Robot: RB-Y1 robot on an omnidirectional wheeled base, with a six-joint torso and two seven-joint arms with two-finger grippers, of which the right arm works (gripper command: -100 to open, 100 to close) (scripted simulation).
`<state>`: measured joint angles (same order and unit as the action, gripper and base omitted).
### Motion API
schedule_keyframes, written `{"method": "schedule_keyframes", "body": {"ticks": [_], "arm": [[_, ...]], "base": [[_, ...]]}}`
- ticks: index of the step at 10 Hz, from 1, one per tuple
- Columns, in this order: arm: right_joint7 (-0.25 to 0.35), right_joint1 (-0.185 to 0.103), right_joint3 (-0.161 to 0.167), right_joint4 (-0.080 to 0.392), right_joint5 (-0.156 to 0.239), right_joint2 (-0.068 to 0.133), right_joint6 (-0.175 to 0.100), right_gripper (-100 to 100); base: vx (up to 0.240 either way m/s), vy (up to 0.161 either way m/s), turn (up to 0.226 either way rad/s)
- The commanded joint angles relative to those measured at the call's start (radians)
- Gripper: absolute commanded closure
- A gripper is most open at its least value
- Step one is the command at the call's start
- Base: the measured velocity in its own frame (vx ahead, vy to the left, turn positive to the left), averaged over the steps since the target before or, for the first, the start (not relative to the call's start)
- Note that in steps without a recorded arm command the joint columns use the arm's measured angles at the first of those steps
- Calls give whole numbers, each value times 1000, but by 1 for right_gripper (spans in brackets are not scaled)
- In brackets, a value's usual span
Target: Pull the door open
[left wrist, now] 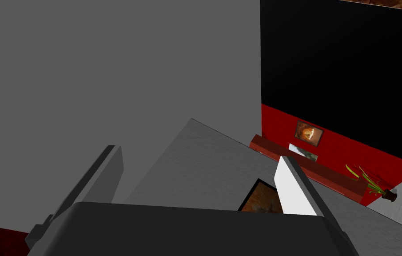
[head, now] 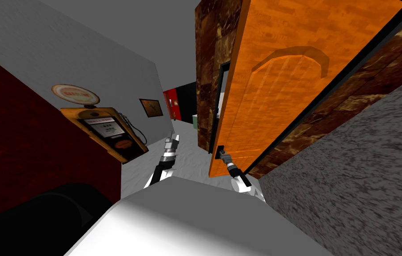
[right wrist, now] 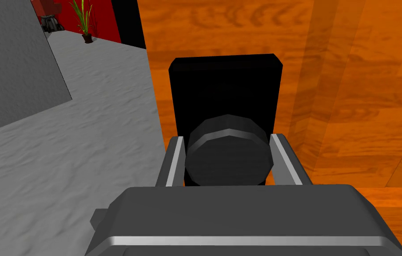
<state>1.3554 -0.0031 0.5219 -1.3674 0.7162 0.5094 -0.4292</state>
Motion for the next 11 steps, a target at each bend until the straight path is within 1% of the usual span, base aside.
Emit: {"method": "schedule_keyframes", "body": {"ticks": [1,2,4,7,11], "arm": [[2,12,14,-32,-4,9,3,100],[-3,8,9,-16,-3,1,4,100],[36,20,50,-38,-13,54,-35,100],[73,28,86,-57,-23,102,-68,100],[127,39,142,-86,-41,174,-113,100]], "base": [[-26,-85,-10],[-14,-40,14],[31,38,-190],[27,35,-97],[-9,-8,-53]]}}
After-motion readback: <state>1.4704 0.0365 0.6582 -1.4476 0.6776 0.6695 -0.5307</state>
